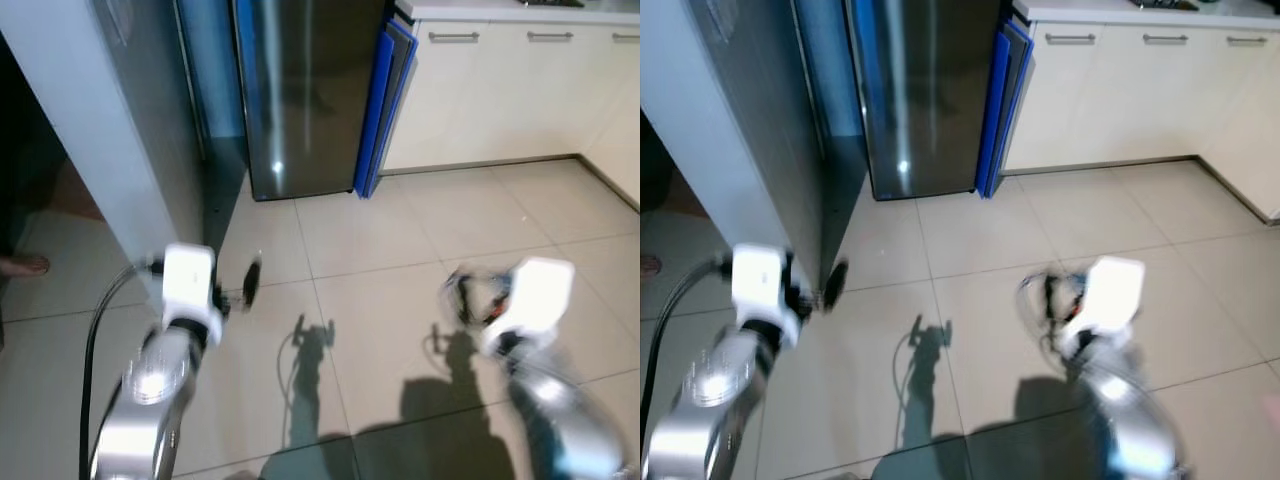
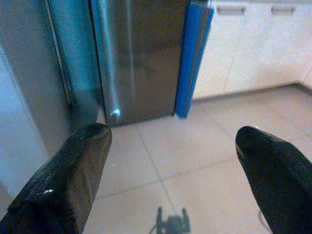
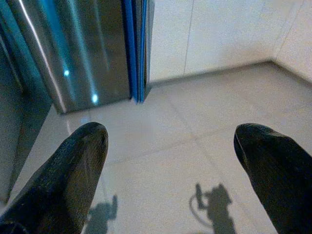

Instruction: Setting the table

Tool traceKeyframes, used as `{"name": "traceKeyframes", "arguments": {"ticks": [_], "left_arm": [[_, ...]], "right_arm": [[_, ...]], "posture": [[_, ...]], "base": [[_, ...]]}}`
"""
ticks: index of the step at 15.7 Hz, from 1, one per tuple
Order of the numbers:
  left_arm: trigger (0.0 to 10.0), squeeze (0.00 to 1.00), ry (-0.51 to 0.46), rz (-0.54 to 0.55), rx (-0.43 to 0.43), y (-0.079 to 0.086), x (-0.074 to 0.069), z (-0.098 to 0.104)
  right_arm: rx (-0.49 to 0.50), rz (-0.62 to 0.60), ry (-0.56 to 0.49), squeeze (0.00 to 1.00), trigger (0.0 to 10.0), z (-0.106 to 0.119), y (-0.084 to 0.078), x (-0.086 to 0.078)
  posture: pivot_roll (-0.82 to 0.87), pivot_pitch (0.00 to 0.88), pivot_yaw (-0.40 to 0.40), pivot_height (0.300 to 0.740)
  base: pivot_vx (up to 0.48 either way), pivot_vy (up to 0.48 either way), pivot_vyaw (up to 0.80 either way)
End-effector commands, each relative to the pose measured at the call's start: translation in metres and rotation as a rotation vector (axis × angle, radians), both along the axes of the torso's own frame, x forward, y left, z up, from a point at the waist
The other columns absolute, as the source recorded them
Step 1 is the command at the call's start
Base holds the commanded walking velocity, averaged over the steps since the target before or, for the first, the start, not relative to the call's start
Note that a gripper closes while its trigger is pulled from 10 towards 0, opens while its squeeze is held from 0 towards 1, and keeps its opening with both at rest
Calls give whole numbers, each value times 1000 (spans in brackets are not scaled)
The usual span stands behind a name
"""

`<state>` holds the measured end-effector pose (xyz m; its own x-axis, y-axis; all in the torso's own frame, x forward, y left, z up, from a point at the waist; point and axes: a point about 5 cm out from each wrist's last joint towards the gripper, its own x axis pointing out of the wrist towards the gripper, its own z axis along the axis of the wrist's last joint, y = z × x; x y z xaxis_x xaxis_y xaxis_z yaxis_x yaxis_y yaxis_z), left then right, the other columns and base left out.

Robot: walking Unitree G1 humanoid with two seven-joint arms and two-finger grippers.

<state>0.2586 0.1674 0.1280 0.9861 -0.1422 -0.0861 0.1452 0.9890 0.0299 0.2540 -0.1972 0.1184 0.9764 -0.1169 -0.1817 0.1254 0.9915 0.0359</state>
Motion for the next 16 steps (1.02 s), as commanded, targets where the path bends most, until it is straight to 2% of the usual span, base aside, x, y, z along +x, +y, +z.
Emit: {"name": "traceKeyframes", "arguments": {"ticks": [1, 2, 3, 5, 6, 7, 8, 9, 10, 13, 16], "left_arm": [[10000, 0, 34, 57, 20, 4, -1, -5], [10000, 0, 32, 74, 64, 2, -7, -5], [10000, 0, 33, 76, 107, 2, -11, -6], [10000, 0, 49, 75, 141, 6, -18, -15], [10000, 0, 51, 38, 134, 0, -18, -11], [10000, 0, 24, 40, 128, -4, -9, -3], [10000, 0, 5, 48, 113, -4, -6, -7], [10000, 0, 16, 23, 159, -3, -10, -10], [10000, 0, -5, 21, 150, -3, -12, -1], [10000, 0, -33, 38, 180, 2, -11, 12], [10000, 0, -41, 8, 205, 2, -8, 18]], "right_arm": [[0, 45, 28, 0, 10000, 1, 3, 2], [-15, 89, 70, 0, 10000, -7, 7, 6], [11, 83, 75, 0, 10000, -11, 9, 7], [48, 64, 67, 0, 10000, -10, 12, 3], [67, 39, 68, 0, 10000, -14, 9, 0], [87, -5, 78, 0, 10000, -21, 5, -6], [69, -17, 44, 0, 10000, -13, 8, -10], [32, -23, 39, 0, 10000, -10, 6, -12], [0, 6, 21, 0, 10000, -4, 6, -11], [-2, 63, -13, 0, 10000, 7, 19, -5], [-10, 52, -17, 0, 10000, 10, 18, -6]], "posture": [[-17, 0, -78, 740], [3, 0, -91, 740], [23, 0, -99, 740], [-10, 0, -69, 740], [4, 0, -56, 740], [8, 0, -45, 740], [-46, 0, 4, 740], [-50, 0, 7, 740], [-40, 0, -7, 740], [-40, 0, -26, 740], [-44, 0, -11, 740]], "base": [[0, 0, 0], [0, 0, 0], [0, 0, 0], [0, 0, 0], [0, 0, 0], [0, 0, 0], [0, 0, 0], [0, 0, 0], [0, 0, 0], [0, 0, 0], [-87, 0, 0]]}}
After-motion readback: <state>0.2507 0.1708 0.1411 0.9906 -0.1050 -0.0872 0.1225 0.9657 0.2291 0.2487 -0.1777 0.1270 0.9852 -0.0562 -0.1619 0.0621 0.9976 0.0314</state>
